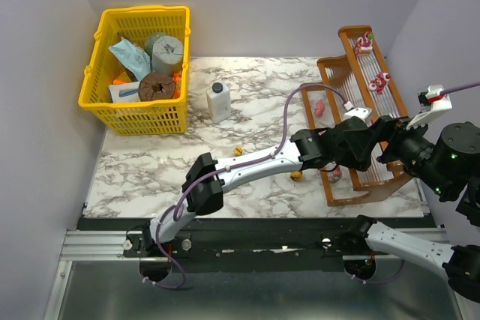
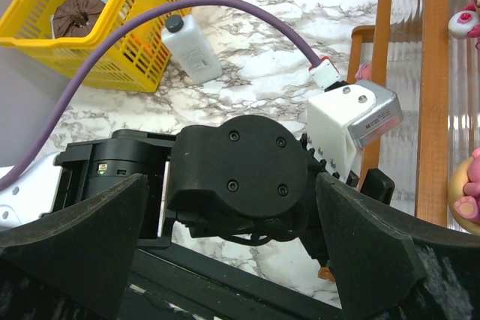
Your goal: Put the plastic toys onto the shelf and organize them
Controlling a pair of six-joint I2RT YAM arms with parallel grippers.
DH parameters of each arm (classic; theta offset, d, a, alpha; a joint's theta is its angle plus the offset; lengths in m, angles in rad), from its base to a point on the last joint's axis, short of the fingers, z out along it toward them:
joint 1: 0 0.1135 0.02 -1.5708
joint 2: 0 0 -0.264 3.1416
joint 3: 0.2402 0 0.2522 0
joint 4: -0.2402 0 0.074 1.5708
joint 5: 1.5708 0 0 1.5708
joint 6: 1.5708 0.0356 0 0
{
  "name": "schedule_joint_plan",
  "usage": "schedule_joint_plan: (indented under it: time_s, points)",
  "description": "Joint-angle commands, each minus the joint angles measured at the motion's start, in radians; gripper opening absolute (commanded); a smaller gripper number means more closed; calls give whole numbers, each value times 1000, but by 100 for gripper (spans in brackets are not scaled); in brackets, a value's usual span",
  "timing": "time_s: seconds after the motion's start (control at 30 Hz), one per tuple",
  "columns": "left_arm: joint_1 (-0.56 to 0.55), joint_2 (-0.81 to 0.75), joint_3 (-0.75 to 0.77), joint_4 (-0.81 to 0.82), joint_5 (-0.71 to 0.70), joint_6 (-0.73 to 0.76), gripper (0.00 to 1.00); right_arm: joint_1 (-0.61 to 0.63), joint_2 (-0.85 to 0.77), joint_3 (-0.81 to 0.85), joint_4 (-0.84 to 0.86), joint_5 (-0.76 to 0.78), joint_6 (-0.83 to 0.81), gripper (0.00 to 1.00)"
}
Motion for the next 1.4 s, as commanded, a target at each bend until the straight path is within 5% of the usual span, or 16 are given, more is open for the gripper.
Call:
schedule_joint_plan:
  time_s: [0.0,0.33,0.63,1.0,1.37]
  points:
    - [-5,-108,-83,57,-47,14,68,-5,7,22,-18,31,-1,100]
    - [1,-237,-298,204,-75,37,67,-5,13,22,-18,30,-5,100]
    - [85,-401,-623,264,-139,-165,68,-5,9,14,-19,30,-1,100]
    - [301,-617,-966,91,-282,-389,70,-3,12,11,-19,28,2,100]
    - [380,-711,-1135,-61,-408,-591,83,-5,18,3,-18,25,5,100]
